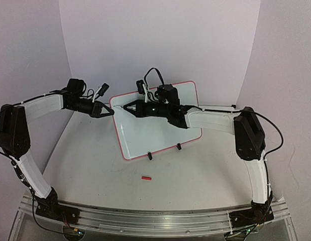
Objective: Write a sentence on the whiteboard
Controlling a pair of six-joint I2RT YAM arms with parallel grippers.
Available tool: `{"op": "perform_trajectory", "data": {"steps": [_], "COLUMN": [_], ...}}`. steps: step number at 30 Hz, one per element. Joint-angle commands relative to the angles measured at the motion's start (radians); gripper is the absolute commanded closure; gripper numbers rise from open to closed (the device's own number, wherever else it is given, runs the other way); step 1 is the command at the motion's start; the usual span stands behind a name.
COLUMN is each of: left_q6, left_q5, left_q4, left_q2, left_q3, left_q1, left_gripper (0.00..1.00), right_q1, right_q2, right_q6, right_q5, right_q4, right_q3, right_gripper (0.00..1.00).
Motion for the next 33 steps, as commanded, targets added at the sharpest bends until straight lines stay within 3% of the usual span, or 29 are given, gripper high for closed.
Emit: {"op": "perform_trajectory", "data": {"steps": [1, 9, 33], "left_q6": [0.071, 0.070, 0.071], "left_q5": [-0.040, -0.040, -0.040], "left_q4": [-0.029, -0.028, -0.028], "left_q2": [-0.031, -0.033, -0.046], "left_q3": [-0.007, -0.008, -0.010], "left_q1": [-0.008, -0.008, -0.007], "left_gripper": [1.00, 1.00, 1.00], "right_q1": [-0.006, -0.007, -0.008], "right_q2": [-0.052, -0.085, -0.085], "right_q6": [-0.019, -0.010, -0.021], "right_q5": [0.067, 0.081, 0.164], "right_q4": [-0.005, 0.027, 0.067], "right_q3": [-0.078, -0.143, -0.046], "right_gripper": [1.00, 1.00, 1.00]}}
